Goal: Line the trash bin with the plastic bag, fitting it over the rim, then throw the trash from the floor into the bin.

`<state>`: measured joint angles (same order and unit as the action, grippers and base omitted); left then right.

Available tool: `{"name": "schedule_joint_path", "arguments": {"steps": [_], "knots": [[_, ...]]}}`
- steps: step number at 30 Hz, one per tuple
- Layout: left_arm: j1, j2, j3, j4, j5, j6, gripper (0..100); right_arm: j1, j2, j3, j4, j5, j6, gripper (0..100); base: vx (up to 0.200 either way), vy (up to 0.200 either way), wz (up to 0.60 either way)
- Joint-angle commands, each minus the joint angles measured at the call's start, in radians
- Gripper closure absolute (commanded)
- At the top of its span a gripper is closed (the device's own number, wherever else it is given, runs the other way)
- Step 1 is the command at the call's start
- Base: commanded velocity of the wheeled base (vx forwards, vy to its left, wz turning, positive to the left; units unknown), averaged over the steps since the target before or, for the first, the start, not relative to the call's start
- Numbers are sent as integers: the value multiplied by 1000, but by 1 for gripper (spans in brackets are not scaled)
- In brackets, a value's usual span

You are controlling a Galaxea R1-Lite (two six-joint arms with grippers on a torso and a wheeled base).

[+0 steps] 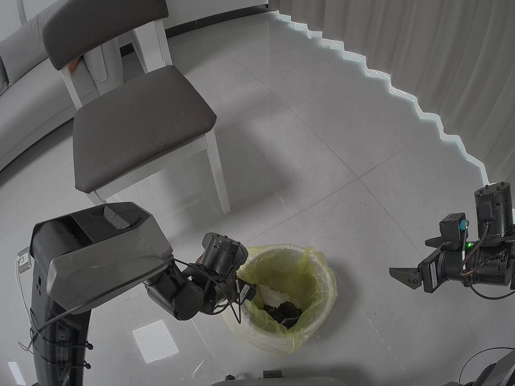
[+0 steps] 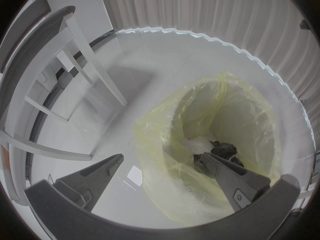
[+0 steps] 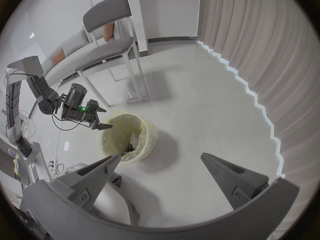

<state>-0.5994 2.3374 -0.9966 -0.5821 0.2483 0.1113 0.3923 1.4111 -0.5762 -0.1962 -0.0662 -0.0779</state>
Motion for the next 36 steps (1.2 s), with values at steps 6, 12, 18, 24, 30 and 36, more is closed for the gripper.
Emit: {"name": "schedule_joint_path", "arguments": {"steps": [6,12,18,24,30,36], "knots": [[47,-56,115,18,-12,19,0,0,-4,2,6,0,-17,0,0,0,0],[127,-113,222,38,-50,59,0,2,-6,21,3,0,-28,0,0,0,0],[135,-159,246,-39,-167,-18,0,0,-6,21,3,0,-28,0,0,0,0],[112,-165,243,-133,-202,-133,0,-3,-14,22,4,-1,-26,0,0,0,0],[115,-277,311,-145,-236,-193,0,-3,-80,47,9,-3,-20,0,0,0,0],[165,-622,371,-153,-259,-291,0,-58,-261,122,-2,-41,3,0,0,0,0]]}}
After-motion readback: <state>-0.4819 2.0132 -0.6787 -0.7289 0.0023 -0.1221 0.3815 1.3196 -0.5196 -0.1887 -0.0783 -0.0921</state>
